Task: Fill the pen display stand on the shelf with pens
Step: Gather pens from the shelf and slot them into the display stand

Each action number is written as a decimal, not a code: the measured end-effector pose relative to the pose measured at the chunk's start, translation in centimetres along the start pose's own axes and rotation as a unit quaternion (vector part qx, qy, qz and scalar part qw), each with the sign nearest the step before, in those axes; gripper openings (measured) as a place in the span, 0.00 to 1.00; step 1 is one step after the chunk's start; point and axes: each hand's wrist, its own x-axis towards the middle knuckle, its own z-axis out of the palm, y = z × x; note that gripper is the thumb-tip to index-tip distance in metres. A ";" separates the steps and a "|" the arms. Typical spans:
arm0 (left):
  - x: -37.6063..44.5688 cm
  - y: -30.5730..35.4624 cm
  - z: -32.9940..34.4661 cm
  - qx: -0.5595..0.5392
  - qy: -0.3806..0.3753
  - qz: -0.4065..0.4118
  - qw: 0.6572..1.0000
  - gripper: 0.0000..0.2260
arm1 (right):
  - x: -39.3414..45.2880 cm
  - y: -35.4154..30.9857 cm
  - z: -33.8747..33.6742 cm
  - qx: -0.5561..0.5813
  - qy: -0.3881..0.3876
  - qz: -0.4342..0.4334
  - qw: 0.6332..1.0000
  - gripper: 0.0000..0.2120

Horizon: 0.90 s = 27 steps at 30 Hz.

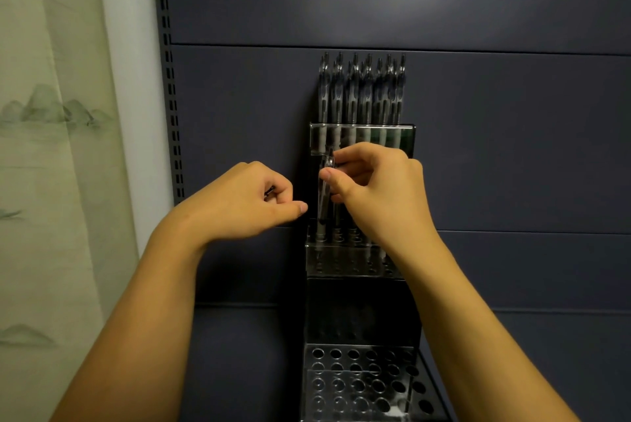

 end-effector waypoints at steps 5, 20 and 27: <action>0.0 0.0 0.1 0.005 0.003 -0.003 1.000 0.18 | 0.0 -0.2 -0.1 -0.019 -0.005 -0.007 1.000 0.12; -0.8 0.1 -1.0 -0.073 0.052 -0.006 0.996 0.19 | -0.4 -0.8 -0.5 -0.069 -0.069 0.011 0.995 0.15; -2.2 1.0 -3.2 -0.328 0.120 -0.028 0.937 0.22 | -1.8 -1.9 -2.2 -0.072 -0.025 -0.009 0.997 0.11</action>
